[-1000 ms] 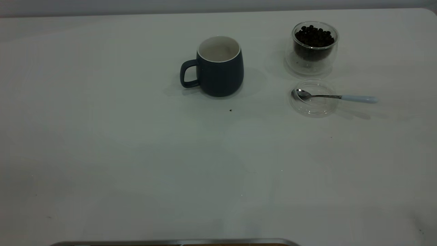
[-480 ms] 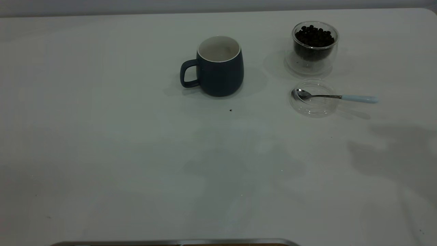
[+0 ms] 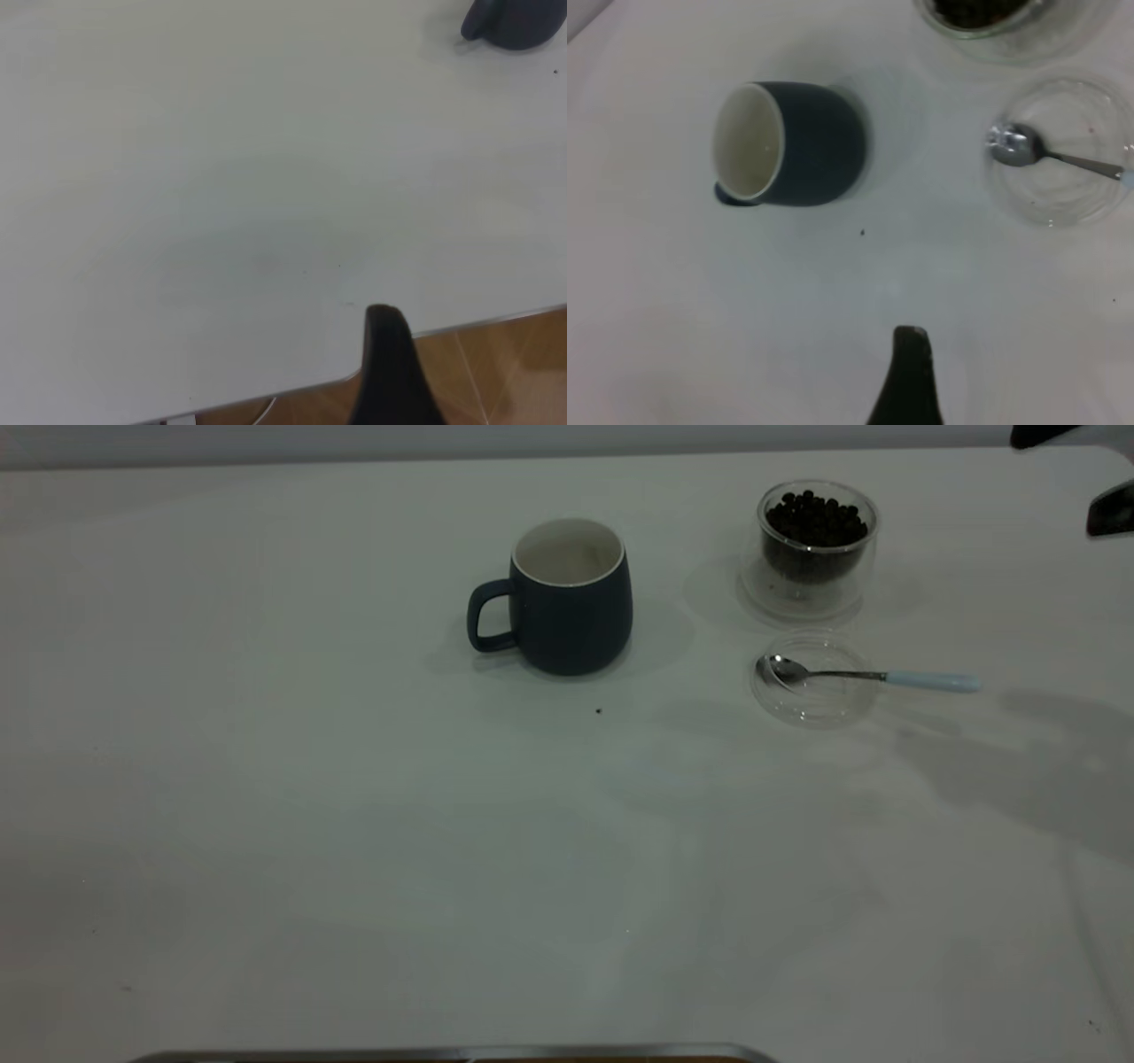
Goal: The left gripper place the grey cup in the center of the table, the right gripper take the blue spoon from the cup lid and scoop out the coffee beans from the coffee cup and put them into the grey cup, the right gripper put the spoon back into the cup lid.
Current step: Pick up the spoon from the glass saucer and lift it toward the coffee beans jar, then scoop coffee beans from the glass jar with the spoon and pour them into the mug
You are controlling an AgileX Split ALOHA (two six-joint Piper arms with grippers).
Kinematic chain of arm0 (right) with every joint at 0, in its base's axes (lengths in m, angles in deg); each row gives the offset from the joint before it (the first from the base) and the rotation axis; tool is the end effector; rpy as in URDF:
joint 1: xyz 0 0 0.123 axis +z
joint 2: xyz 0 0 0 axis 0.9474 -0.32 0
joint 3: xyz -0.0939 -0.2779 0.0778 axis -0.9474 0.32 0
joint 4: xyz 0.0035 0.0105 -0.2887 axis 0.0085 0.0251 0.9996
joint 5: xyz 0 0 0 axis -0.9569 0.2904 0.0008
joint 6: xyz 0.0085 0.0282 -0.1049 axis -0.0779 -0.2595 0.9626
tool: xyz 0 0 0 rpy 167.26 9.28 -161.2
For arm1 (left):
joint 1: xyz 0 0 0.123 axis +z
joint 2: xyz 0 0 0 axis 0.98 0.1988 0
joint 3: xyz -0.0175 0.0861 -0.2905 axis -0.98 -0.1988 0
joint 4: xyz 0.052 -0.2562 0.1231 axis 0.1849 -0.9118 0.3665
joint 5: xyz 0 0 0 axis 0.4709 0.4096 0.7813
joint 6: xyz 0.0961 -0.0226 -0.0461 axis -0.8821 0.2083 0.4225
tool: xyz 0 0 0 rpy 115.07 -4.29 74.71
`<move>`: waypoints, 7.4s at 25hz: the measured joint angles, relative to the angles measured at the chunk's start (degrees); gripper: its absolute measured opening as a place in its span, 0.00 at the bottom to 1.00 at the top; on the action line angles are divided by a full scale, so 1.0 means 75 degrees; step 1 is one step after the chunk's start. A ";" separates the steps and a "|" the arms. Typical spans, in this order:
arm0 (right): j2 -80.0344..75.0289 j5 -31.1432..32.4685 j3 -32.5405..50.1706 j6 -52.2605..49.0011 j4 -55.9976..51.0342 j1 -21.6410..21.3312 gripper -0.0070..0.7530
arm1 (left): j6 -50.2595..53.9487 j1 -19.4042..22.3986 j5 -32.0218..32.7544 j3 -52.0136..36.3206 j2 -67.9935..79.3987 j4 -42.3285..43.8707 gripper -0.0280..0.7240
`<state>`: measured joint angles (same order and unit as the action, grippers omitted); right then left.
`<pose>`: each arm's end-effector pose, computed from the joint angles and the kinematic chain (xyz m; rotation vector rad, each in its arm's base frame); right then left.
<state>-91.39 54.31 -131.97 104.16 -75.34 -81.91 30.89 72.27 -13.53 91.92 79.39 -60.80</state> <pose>0.3275 0.0031 0.1231 0.4654 2.5548 0.8670 0.0192 -0.0085 0.2767 0.2006 2.1022 -0.0983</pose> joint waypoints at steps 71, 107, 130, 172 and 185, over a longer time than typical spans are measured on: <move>-0.4874 0.1476 -0.1414 0.4364 -0.2834 -0.0238 0.16 | 0.0002 0.0000 0.0000 0.0000 0.0000 0.0000 0.78; -0.3284 -0.0369 -0.2418 0.6309 -0.2865 0.0307 0.15 | 0.0009 0.0000 0.0005 0.0000 0.0000 0.0000 0.78; -0.4106 0.0348 -0.2573 0.4531 -0.3400 0.0188 0.15 | 0.0000 0.0000 0.0005 0.0000 0.0000 0.0000 0.78; -0.4156 0.1210 -0.2573 0.1952 -0.3096 -0.0025 0.15 | 0.0012 0.0000 0.0005 0.0000 0.0000 0.0000 0.78; -0.4694 0.1772 -0.2573 0.1777 -0.3828 -0.0050 0.15 | -0.0004 0.0000 0.0005 0.0000 0.0000 0.0000 0.78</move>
<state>-126.60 67.59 -151.27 117.48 -104.05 -82.29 30.87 72.27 -13.49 91.92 79.39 -60.80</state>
